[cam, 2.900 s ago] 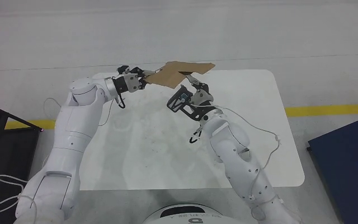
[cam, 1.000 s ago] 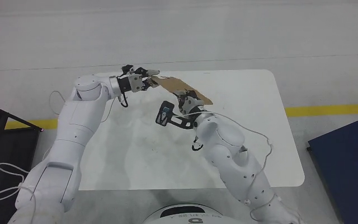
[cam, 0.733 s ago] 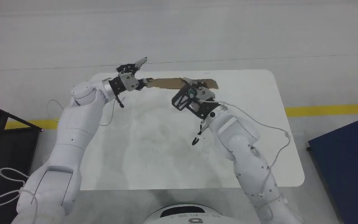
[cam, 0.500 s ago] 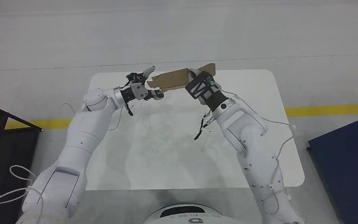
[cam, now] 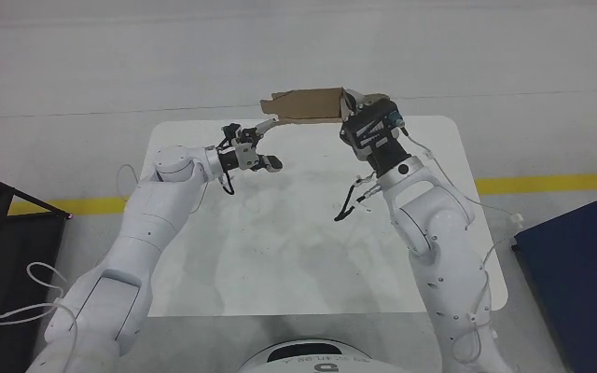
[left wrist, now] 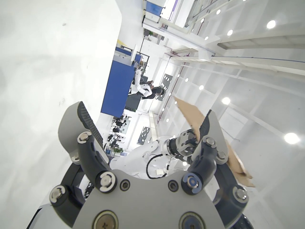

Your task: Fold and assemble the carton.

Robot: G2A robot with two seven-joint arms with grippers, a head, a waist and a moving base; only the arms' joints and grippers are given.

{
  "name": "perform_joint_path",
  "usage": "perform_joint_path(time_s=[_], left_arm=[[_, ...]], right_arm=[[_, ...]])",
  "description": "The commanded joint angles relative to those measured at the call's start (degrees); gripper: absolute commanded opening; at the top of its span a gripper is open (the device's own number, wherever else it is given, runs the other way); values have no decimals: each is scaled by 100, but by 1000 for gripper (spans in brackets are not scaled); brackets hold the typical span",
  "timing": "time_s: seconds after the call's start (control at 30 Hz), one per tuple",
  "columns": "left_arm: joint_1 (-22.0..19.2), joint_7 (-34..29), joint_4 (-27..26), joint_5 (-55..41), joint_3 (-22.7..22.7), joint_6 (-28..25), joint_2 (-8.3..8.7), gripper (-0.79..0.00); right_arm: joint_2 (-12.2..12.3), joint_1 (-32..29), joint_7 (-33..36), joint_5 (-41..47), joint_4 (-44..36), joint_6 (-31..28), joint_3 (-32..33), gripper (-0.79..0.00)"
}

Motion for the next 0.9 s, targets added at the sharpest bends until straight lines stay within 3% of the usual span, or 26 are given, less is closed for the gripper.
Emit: perform_joint_path(time_s=[0.0,0.2,0.33,0.57,0.67,0.87], left_arm=[[-1,2,5,-17,-12,1,2,0],[60,37,-17,-195,-55,29,-8,0],[333,-301,-101,-1726,-284,435,-134,0],[283,-799,276,-3632,-229,1188,-468,0],[112,-699,481,-3568,-53,1142,-573,0],[-172,-517,836,-2850,92,385,-623,0]], right_arm=[[0,2,-2,-3,0,-4,-1,-785],[0,2,-2,-3,0,-4,-1,-785],[-6,6,-145,358,92,29,-50,-785],[-1,47,-273,787,108,-139,-221,-785],[7,51,-277,915,105,-206,-269,-785],[23,58,-265,1016,128,-98,-264,-785]])
